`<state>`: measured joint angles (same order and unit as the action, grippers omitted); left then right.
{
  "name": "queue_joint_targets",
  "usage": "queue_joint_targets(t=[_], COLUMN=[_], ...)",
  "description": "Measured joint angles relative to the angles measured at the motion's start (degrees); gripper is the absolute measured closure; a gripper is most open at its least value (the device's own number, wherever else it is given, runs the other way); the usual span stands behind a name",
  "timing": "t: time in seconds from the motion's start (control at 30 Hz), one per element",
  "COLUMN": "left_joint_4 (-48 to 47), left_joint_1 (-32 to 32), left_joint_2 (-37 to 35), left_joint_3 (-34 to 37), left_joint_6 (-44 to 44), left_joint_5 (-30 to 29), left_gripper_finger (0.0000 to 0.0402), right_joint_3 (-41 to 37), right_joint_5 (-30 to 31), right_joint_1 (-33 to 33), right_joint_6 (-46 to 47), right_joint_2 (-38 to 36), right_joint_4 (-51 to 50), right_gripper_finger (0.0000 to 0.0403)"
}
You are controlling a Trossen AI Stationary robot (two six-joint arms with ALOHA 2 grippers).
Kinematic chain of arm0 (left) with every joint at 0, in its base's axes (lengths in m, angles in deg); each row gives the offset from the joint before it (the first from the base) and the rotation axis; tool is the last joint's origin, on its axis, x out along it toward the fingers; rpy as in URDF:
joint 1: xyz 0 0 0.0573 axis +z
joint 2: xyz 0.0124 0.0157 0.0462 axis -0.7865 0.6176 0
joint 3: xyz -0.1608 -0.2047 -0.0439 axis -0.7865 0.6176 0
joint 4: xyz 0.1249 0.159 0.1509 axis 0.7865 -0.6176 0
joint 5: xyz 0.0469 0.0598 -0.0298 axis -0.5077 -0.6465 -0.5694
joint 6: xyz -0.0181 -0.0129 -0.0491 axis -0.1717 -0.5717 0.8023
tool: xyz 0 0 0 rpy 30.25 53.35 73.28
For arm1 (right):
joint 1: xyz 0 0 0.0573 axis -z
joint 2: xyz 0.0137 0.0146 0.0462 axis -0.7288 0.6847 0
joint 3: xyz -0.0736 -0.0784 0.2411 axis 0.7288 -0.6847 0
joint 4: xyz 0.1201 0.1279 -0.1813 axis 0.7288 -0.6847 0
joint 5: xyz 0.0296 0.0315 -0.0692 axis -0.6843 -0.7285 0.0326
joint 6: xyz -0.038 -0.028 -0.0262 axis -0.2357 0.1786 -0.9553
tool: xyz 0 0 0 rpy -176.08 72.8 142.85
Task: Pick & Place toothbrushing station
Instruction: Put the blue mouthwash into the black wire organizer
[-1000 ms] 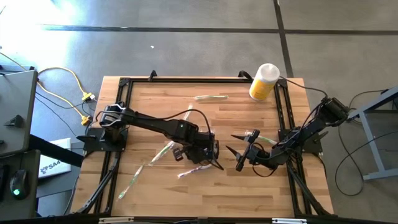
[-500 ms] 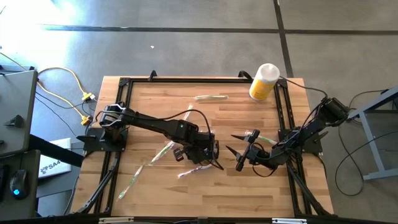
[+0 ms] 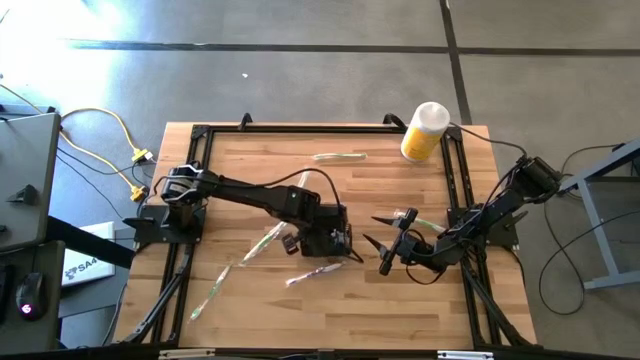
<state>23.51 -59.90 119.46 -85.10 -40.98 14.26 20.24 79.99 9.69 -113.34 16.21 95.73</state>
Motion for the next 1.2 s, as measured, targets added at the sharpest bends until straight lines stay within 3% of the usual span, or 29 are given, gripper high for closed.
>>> queue_joint_targets(t=[0.87, 1.2], left_joint_4=[0.03, -0.39], left_joint_1=[-0.17, -0.17], left_joint_2=[0.0, 3.8], left_joint_3=[0.0, -0.12], left_joint_6=[0.23, 0.26], left_joint_5=[2.11, 0.29], left_gripper_finger=[0.03, 0.03], right_joint_3=[0.0, 0.0], right_joint_5=[0.0, 0.18], right_joint_1=[-0.02, -0.01], right_joint_6=[0.0, 0.0], right_joint_2=[0.0, 0.0], right_joint_4=[-0.18, -0.32], right_gripper_finger=[0.0177, 0.0177])
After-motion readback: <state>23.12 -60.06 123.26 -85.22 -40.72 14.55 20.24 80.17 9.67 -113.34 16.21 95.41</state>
